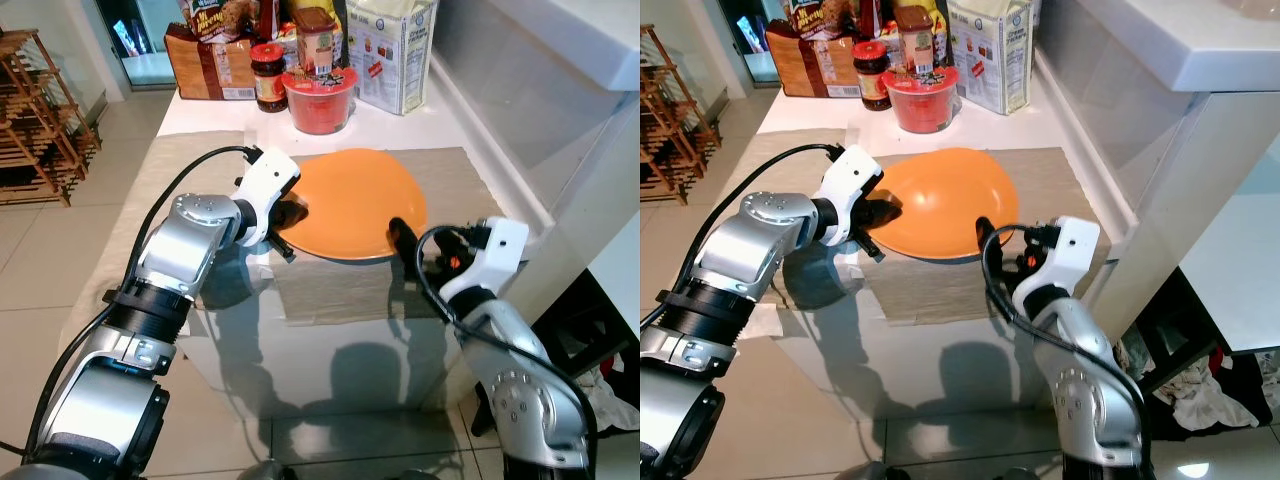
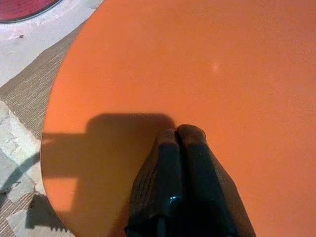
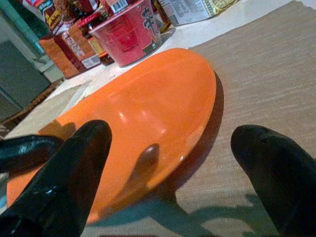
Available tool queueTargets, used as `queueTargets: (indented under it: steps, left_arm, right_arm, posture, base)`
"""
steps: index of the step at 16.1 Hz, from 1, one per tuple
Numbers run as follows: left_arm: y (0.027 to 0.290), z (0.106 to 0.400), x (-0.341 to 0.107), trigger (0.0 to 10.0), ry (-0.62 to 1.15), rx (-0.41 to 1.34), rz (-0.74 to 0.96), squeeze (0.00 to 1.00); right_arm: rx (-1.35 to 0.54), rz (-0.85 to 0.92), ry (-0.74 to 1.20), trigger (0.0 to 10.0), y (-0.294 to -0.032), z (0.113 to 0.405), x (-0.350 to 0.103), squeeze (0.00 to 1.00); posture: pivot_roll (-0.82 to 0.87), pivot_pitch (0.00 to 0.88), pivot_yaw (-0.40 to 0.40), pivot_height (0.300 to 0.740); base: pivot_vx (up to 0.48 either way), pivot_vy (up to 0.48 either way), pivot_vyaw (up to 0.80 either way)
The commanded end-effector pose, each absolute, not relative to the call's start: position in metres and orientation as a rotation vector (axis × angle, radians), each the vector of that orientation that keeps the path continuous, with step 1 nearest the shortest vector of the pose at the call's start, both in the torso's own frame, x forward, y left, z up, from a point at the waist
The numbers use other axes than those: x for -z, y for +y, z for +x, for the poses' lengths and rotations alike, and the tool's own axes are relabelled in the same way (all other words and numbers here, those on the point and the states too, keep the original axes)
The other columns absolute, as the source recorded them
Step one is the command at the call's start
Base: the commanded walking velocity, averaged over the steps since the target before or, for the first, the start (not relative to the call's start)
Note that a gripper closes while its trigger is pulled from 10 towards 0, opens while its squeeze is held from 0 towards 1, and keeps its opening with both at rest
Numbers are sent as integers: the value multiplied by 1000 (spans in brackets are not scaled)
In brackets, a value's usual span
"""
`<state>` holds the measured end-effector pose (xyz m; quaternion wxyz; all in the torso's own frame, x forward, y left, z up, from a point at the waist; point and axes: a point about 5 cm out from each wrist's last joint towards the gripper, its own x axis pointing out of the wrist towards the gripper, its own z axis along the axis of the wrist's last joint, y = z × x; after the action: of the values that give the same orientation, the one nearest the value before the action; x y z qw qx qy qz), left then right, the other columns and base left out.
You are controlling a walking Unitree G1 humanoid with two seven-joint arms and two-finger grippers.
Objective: Setting the table
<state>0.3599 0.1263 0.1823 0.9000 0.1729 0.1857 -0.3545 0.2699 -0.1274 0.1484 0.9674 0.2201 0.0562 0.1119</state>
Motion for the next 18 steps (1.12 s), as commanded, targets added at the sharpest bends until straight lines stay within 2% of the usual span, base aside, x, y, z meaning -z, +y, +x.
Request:
queueTargets:
  steps: [1,8,13,14,15,18]
  left_arm:
    - [125,360,-184,0,392,741,354,0]
    - [119,358,-190,0,381,759,333,0]
    - [112,354,-196,0,368,787,311,0]
    - [111,353,-197,0,367,790,307,0]
    - [110,353,-197,0,365,794,301,0]
    - [108,352,-198,0,363,795,294,0]
  right_arm:
    - [-230,478,152,10000,-127,274,-143,0]
    - [-328,652,240,10000,-99,299,-134,0]
    - [-328,654,256,10000,-93,314,-131,0]
    - [-318,651,254,3765,-94,316,-129,0]
    - [-304,649,249,0,-94,316,-129,0]
    - [-292,633,252,0,-94,317,-125,0]
  posture:
    - [-67,31,52,727]
    - [-49,30,48,727]
    - [-43,32,46,727]
    - [-43,34,46,727]
    - [-43,33,45,727]
    - [-47,35,43,727]
  base:
    - [0,0,0]
    - [0,0,0]
    - [0,0,0]
    - [0,0,0]
    - [0,0,0]
    - [0,0,0]
